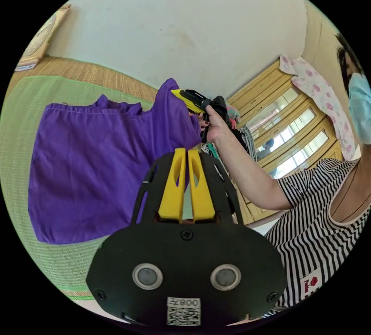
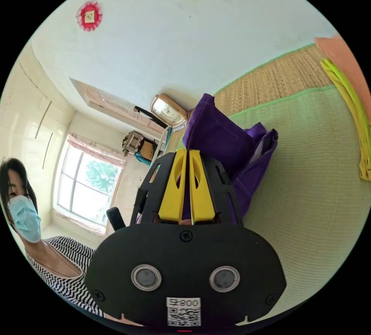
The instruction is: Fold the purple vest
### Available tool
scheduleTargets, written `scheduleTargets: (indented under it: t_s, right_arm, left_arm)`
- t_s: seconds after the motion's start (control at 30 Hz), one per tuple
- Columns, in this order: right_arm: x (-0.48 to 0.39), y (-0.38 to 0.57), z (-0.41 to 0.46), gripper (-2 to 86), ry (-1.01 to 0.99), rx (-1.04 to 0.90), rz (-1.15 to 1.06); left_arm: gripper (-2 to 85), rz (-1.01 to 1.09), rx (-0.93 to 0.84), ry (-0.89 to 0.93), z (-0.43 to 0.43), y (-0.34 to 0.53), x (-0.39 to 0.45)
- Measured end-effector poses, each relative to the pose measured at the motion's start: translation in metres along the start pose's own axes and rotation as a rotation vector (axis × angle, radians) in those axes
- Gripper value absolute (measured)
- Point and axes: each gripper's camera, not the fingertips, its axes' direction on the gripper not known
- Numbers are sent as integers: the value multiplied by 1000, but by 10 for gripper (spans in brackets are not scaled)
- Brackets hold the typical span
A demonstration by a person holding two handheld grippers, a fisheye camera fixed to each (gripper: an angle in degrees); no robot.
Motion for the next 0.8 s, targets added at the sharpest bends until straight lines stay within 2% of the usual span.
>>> scheduleTargets:
  t_s: [0.2, 0.4, 0.8]
  right_arm:
    - [-72, -14, 149, 6, 62, -170, -107]
    - [-96, -10, 300, 6, 179, -369, -129]
    - [-113, 9, 467, 13, 351, -596, -157]
  left_arm:
    - [4, -196, 125, -41, -86, 47, -79]
    - [4, -397, 162, -71, -133, 93, -158]
    - [10, -618, 181, 40, -179, 148, -249]
